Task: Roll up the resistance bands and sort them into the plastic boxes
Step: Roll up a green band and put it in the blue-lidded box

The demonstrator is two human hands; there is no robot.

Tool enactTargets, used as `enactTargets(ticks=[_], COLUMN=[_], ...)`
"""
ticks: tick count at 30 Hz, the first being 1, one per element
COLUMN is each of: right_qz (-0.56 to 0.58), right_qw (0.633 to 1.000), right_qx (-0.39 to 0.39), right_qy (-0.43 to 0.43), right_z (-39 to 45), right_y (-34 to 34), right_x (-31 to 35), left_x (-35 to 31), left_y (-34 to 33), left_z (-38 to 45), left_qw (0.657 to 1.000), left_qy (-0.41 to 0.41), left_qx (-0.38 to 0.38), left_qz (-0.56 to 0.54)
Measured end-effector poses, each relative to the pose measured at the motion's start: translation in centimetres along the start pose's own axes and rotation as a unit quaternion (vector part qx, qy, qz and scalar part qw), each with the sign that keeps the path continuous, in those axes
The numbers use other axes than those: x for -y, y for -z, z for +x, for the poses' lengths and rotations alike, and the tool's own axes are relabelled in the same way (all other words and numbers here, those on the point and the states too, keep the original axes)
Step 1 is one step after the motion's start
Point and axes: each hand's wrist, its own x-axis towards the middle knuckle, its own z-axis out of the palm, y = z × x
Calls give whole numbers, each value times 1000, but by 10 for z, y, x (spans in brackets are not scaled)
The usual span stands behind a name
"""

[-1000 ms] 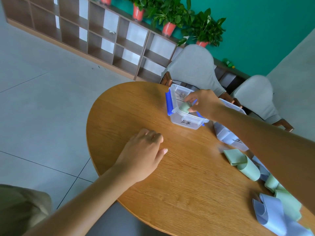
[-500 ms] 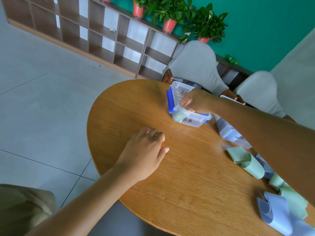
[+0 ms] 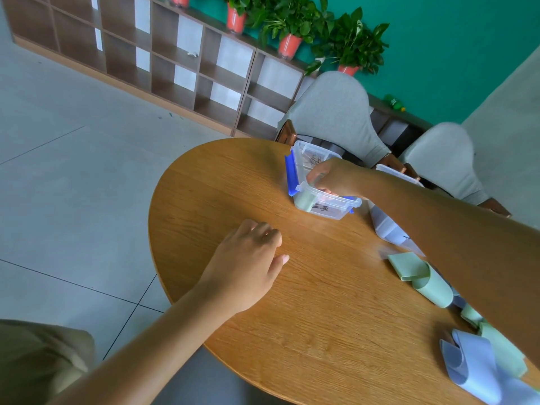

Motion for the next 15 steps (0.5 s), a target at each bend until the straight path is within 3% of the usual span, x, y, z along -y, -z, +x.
enactTargets(ticks=[15], right_qz=[-112], right_qw=[993], right_qx=[-25], right_qy=[-4], right_z=[7], right_y=[-9], right_x=[-2], left_x=[1], left_y=[0], left_z=[1], left_qw=[1000], left_qy=[-2], left_qx=[-2], left_qz=[-4])
